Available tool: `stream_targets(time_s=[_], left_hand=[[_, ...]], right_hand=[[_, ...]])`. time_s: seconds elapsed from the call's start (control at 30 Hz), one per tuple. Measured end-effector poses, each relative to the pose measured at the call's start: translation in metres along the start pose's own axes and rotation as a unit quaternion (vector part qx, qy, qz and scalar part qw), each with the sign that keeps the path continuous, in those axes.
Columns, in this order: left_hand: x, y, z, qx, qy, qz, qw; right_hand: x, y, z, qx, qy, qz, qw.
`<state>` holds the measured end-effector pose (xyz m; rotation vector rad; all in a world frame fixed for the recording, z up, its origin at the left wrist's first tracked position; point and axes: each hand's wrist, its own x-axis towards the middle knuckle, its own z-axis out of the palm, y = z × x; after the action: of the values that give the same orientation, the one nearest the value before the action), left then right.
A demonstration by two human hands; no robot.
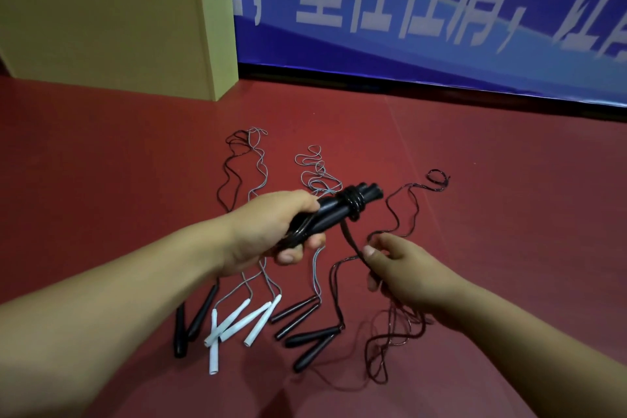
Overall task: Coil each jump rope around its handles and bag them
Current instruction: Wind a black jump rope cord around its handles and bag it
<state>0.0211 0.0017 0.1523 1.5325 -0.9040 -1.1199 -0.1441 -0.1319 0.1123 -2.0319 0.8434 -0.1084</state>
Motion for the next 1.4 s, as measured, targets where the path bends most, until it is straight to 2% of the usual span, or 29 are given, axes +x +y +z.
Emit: stream_targets(time_s=[0.17,0.27,0.4,0.53,0.77,0.87,1.0,1.17,1.3,1.4], left_hand=[[-0.001,-0.011,-0.001,0.043,0.006,0.026,0.999],[0.004,-0.017,-0.005,0.095,0.052,0.030,0.994],[0.010,-0.029,-0.011,0.166,0.121,0.024,0.978],[0.014,-0.033,-0.008,0.234,0.178,0.032,0.955],[0.014,-0.036,-0.010,0.418,0.227,0.028,0.879],[0.016,-0.039,-0.012,0.466,0.210,0.014,0.859],[0.021,-0.050,-0.016,0.485,0.153,-0.072,0.858],[0.024,-0.056,-0.009,0.529,0.116,-0.111,0.833],[0.020,-0.053,-0.002,0.548,0.071,-0.086,0.829],[0.010,-0.047,0.010,0.589,0.003,-0.024,0.808]], right_hand=[[0.003,0.001,0.000,-0.013,0.041,-0.025,0.999],[0.000,-0.001,0.002,0.018,0.007,-0.041,0.999],[-0.003,-0.004,0.004,0.007,-0.024,-0.070,0.997],[-0.003,-0.010,0.006,-0.065,-0.016,-0.089,0.994],[-0.001,-0.016,0.007,-0.097,0.038,-0.097,0.990],[-0.004,-0.018,0.009,-0.103,0.038,-0.106,0.988],[-0.010,-0.018,0.015,-0.131,0.002,-0.111,0.985],[-0.013,-0.021,0.021,-0.015,-0.044,-0.075,0.996],[-0.015,-0.024,0.017,0.045,-0.025,-0.059,0.997],[-0.009,-0.021,0.011,0.019,0.048,-0.060,0.997]])
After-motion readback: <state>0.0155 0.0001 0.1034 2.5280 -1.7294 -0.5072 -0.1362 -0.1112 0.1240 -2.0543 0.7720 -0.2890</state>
